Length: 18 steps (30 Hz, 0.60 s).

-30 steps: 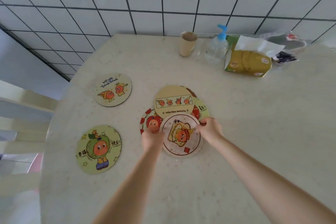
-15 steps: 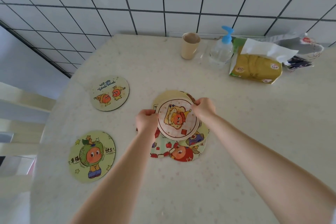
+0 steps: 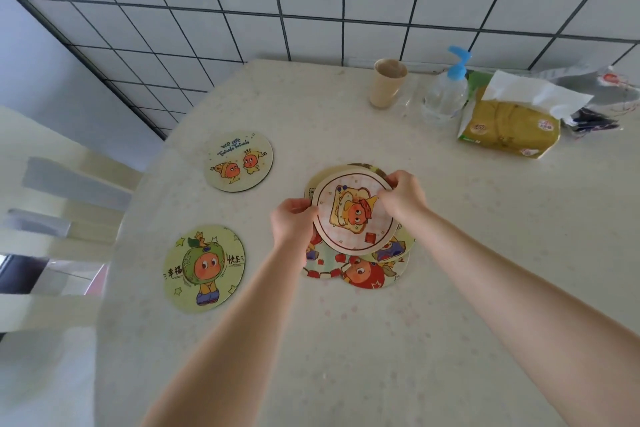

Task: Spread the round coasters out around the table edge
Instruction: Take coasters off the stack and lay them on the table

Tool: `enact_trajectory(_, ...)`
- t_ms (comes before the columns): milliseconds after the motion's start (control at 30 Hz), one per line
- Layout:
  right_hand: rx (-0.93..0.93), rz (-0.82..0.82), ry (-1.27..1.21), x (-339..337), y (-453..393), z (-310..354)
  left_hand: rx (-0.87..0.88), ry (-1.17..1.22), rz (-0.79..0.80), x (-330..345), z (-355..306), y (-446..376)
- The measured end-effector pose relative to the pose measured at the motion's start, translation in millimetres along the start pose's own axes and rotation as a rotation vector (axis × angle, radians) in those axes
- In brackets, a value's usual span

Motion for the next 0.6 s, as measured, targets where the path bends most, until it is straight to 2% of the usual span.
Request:
enact_trajectory(267, -0.203, 0.039, 0.078, 29, 100, 12, -0.032, 0.151, 0.007, -81, 73, 48)
enact_trajectory(600, -0.219, 0.153, 0.055, 99, 250, -8, -0.14, 0.214, -0.047, -184, 205, 95)
Point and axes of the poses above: each hand's wrist, its own y-axis away from the middle knuckle, its own x-axis out of the palm, z = x × y, the point moved 2 cm from there along -y, towards the middle knuckle, and after that the axes turned 12 degrees about -x, right-handed, at the moved point
